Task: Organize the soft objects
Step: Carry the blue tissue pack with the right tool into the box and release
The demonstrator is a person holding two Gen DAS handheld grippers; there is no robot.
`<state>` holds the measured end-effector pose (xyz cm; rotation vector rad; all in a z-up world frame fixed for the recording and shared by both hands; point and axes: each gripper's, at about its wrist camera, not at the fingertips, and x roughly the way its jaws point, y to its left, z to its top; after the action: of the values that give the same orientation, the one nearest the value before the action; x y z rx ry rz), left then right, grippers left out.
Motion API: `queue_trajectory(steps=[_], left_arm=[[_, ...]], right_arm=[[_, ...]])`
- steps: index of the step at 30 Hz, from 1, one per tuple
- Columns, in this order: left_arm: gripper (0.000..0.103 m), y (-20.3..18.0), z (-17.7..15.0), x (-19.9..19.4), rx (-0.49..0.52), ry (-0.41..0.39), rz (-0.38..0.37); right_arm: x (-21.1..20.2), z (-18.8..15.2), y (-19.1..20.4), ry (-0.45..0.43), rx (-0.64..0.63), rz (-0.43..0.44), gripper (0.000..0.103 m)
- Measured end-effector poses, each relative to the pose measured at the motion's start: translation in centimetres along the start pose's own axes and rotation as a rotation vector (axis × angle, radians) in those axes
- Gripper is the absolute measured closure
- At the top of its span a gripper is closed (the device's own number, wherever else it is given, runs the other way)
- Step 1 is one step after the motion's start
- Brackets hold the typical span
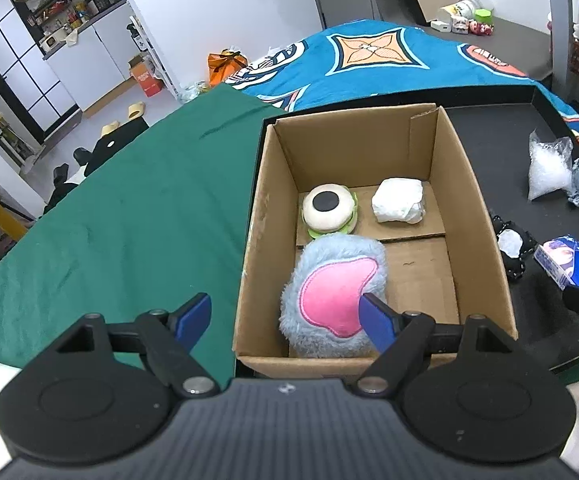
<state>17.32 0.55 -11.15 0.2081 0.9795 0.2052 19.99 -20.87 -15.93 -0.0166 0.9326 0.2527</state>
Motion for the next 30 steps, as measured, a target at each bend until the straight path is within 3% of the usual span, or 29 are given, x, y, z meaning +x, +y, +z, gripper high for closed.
queue_trajectory(steps=[18, 26, 30], left_arm=[[0.024, 2.6, -0.6, -1.2, -0.066, -0.076, -0.071], [0.034, 4.1, -0.9, -1.0, -0.110, -0.094, -0.099], [0.039, 4.0, -1.1, -0.8, -0.094, -0.093, -0.077]], right_arm=[[-2.8, 3.1, 2.8, -0.085, -0.049, -0.038, 0.052], [-3.5, 4.7, 4.9, -0.130, -0.088, -0.048, 0.052], [-3.5, 5.4, 6.1, -0.135, -0.113, -0.045, 0.052]])
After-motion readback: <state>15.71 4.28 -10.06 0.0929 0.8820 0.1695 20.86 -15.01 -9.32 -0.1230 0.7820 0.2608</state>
